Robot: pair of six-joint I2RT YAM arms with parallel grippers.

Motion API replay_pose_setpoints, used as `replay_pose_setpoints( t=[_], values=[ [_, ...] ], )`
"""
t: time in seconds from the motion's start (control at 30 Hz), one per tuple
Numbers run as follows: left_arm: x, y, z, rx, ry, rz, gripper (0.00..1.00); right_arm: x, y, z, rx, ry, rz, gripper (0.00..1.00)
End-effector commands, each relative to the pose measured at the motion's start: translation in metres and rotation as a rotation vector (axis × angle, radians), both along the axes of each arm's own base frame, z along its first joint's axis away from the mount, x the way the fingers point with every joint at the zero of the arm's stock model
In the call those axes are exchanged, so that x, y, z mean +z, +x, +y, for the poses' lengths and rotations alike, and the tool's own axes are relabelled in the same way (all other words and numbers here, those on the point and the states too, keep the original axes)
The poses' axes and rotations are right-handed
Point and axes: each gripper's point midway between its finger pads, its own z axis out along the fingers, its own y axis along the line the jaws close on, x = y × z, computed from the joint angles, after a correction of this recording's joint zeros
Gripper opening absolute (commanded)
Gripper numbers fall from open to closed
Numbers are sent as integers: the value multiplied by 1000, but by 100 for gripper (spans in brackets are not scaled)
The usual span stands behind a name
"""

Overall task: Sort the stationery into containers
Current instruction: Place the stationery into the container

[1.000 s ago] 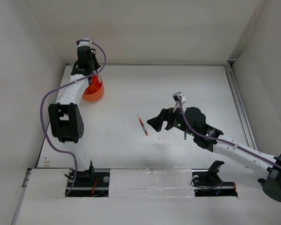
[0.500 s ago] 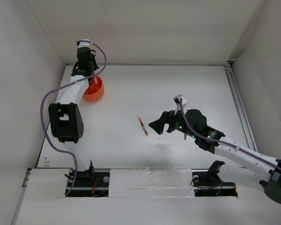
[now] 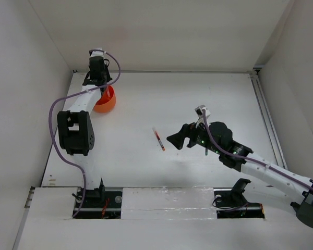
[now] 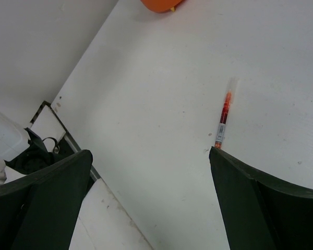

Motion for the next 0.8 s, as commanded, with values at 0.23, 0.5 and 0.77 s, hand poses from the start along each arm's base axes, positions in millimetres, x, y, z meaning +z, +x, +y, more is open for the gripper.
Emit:
replay_pose_setpoints(
  t=[0.23, 0.5, 0.77],
  values=[
    [-9, 3, 2, 13, -28, -20, 19, -1, -1, -2, -7, -2, -20, 100],
    [-3, -3, -6, -19, -63, -39, 65, -15, 6, -4, -43, -40, 4, 100],
    [96, -17, -34, -66, -71, -216, 96, -63, 29, 12, -85, -282, 101, 100]
  ],
)
